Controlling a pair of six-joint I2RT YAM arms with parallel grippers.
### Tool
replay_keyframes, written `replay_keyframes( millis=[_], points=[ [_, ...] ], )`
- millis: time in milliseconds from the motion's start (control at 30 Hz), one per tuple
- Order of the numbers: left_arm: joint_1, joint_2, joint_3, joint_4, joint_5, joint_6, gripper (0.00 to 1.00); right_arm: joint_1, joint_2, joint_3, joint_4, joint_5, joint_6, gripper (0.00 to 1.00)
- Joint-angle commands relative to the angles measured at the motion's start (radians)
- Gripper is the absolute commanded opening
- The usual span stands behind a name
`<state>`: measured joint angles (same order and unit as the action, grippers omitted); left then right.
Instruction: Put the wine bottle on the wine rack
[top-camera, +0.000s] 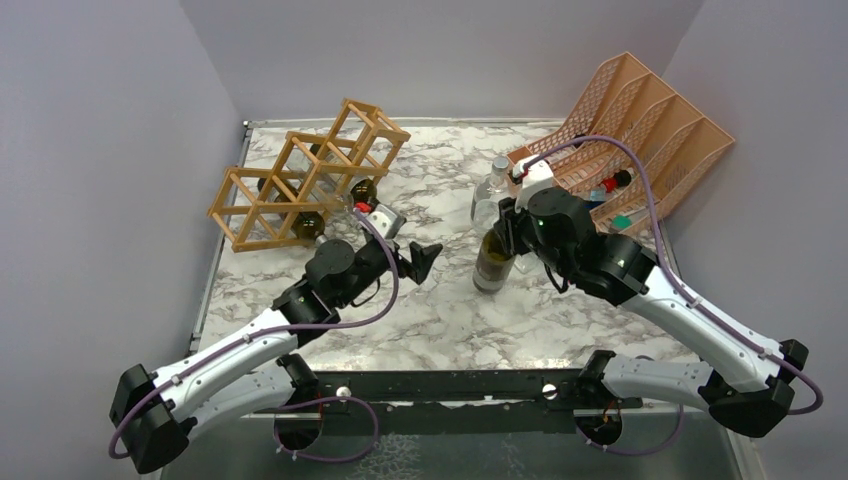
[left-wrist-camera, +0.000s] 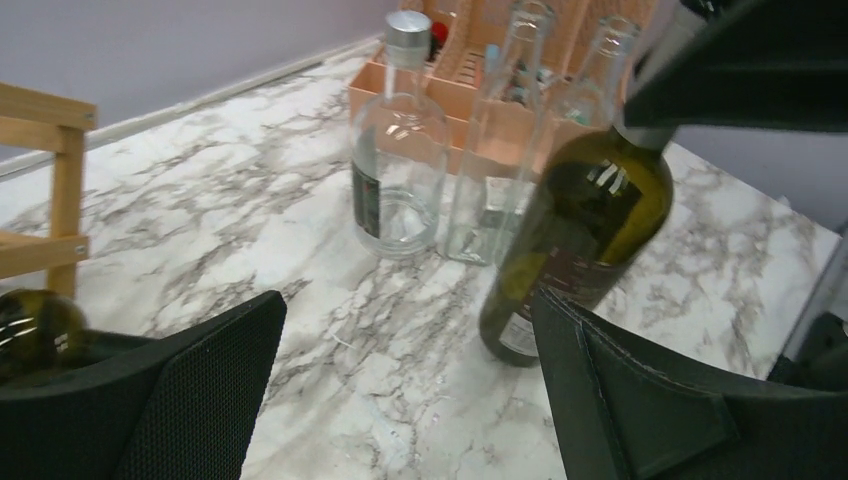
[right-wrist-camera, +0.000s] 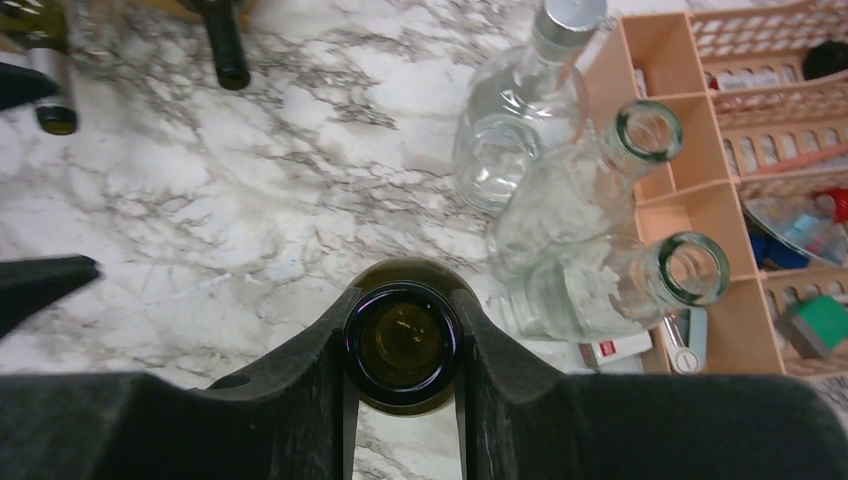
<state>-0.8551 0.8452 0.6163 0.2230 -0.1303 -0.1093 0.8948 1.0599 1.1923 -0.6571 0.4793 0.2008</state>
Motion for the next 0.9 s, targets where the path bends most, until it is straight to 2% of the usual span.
replay_keyframes(
  millis=[0,100,300,500,700,867],
  points=[
    [-0.003,0.042,-0.024,0.135,0.258,0.057,0.99,0.002,-0.028,0.089,0.152,-0.157,-0.061,0.01],
    [-0.003,0.098,-0.009,0.140,0.380,0.134,0.99,0.001,-0.012,0.131,0.159,-0.210,-0.066,0.01],
    [-0.002,0.182,-0.001,0.225,0.432,0.164,0.99,0.002,0.001,0.205,0.162,-0.339,-0.075,0.01],
    [-0.002,0.249,0.030,0.243,0.610,0.176,0.99,0.002,-0.020,0.225,0.151,-0.504,-0.130,0.01],
    [-0.003,0.270,0.028,0.276,0.604,0.136,0.99,0.000,-0.039,0.227,0.136,-0.637,-0.191,0.01],
    [-0.002,0.250,0.002,0.295,0.762,0.162,0.99,0.001,-0.056,0.229,0.110,-0.716,-0.250,0.01]
  ],
)
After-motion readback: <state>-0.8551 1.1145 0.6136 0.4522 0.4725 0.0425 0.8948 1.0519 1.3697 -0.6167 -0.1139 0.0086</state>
